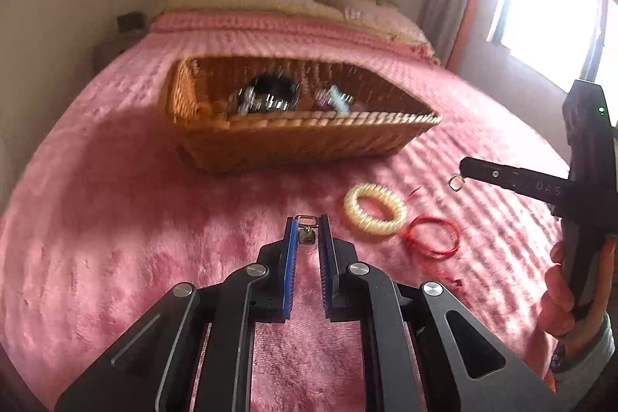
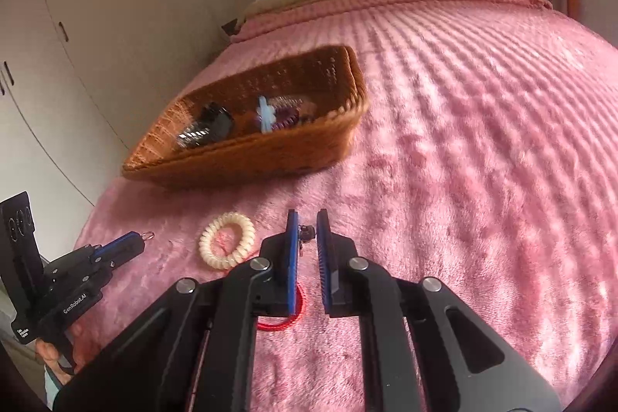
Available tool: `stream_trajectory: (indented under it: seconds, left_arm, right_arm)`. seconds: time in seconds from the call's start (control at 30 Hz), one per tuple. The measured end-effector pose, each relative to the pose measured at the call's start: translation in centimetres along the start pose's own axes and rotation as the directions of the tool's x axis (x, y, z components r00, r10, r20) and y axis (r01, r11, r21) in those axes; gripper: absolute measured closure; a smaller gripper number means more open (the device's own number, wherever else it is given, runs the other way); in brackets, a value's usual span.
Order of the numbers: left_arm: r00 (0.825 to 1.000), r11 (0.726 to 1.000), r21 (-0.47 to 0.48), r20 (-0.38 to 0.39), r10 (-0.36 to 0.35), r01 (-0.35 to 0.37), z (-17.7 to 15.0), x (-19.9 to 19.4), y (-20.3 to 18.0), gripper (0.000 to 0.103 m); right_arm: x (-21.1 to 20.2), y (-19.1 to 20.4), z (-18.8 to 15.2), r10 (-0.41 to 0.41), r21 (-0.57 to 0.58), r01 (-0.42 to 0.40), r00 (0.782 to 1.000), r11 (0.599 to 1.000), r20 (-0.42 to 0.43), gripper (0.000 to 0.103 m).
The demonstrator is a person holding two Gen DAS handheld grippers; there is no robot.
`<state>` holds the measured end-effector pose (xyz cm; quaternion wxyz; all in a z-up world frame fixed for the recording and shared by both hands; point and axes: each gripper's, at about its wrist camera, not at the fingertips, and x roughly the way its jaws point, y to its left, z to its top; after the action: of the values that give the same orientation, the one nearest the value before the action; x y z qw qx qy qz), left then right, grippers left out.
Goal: Organize jewelry
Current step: 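Carry the ring charm into the basket and open the left tool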
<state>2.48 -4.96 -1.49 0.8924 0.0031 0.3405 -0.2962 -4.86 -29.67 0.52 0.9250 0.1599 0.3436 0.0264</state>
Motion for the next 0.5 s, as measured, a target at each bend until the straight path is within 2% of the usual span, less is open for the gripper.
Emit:
stream_trajectory:
  seconds: [0.1, 0.3, 0.43, 0.5]
  left_arm:
    - [0.999, 0.999, -0.023, 0.024, -0.046, 0.047, 1.0, -0.9, 0.0, 0.094]
    - [0.992, 0.999, 0.014, 0.116, -0.053, 0.051, 5.7, -2.8, -0.6, 0.094]
    - [0.985, 0.998, 0.032, 0.164, -0.052, 0.047, 9.7, -2.3, -0.4, 0.094]
    - [0.985, 0.998, 0.025, 0.161, -0.058, 0.055, 11.5, -0.9, 0.1, 0.094]
  right_arm:
    - [-1.8, 1.1, 0.9, -0.006, -0.038, 0.008, 0.999, 0.999, 0.047, 0.095]
    - [-3.9, 3.7, 5.1, 0.012, -0.114, 0.002, 0.992, 0.993, 0.127, 0.095]
    - [-3.1, 5.2, 8.4, 0.021, -0.152, 0.003, 0.987, 0.988, 0.158, 0.095]
    - [-1.6, 5.8, 10.1, 0.028, -0.161, -0.003, 0.988, 0.987, 0.154, 0.095]
